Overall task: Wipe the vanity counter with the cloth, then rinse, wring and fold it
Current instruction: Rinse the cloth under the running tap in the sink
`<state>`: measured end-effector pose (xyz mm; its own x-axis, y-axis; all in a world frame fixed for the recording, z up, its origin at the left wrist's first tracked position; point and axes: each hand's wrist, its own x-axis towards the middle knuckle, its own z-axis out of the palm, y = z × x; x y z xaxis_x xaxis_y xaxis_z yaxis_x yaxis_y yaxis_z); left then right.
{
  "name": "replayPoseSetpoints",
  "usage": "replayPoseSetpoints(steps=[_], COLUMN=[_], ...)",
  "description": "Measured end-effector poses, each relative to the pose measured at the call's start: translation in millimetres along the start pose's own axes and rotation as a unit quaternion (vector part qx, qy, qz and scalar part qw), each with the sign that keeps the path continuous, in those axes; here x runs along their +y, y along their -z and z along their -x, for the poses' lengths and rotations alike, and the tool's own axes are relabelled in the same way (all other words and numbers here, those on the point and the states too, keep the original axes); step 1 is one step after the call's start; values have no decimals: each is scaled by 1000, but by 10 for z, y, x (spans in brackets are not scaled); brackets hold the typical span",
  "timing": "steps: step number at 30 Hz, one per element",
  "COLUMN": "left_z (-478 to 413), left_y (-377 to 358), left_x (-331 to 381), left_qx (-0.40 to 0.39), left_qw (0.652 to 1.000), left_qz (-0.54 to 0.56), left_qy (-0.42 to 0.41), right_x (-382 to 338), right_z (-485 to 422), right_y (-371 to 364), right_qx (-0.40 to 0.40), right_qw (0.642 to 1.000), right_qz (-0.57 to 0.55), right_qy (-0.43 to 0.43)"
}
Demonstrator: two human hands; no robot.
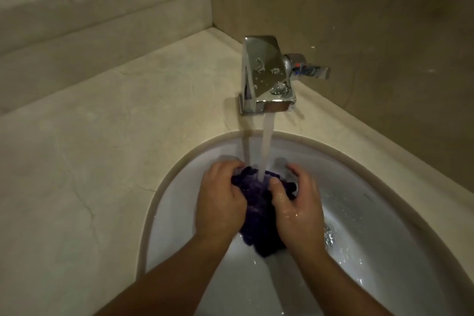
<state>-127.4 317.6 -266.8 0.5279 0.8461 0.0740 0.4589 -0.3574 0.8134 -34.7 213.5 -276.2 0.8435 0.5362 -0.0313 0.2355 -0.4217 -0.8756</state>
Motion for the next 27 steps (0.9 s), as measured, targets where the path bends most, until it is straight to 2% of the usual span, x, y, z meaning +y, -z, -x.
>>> replayPoseSetpoints(steps=[3,6,9,11,13,16,20,23,24,25,27], left_z=[117,125,65,35,39,12,-68,-98,-96,-96,-103], left_y=[-180,-337,-432,-503,-556,-585,-619,-618,-617,-596,-532], left_x=[-89,-195,-281,-271,-254,-199,-153,-123,-115,-97,-62], left_qx=[-29,-56,-23,-9,-4,18,22,14,8,4,18], left_qw=[1000,992,991,988,978,973,960,962,965,971,989], left_qz=[-5,-76,-80,-126,-202,-230,-278,-272,-263,-239,-146], left_qy=[-7,-82,-109,-88,-53,-28,-14,-7,-10,-4,6], right_x=[213,306,318,365,407,423,386,345,336,297,242], right_z=[152,144,64,-47,-178,-268,-314,-338,-360,-374,-353], right_y=[-153,-298,-405,-449,-456,-442,-401,-365,-362,-357,-334], right_qx=[-3,11,59,74,43,2,45,13,-2,-28,-23], right_qw=[995,997,993,987,983,959,974,974,970,975,989], right_qz=[79,72,92,126,165,254,192,184,195,181,118], right_qy=[-58,-9,53,64,61,124,115,134,147,128,84])
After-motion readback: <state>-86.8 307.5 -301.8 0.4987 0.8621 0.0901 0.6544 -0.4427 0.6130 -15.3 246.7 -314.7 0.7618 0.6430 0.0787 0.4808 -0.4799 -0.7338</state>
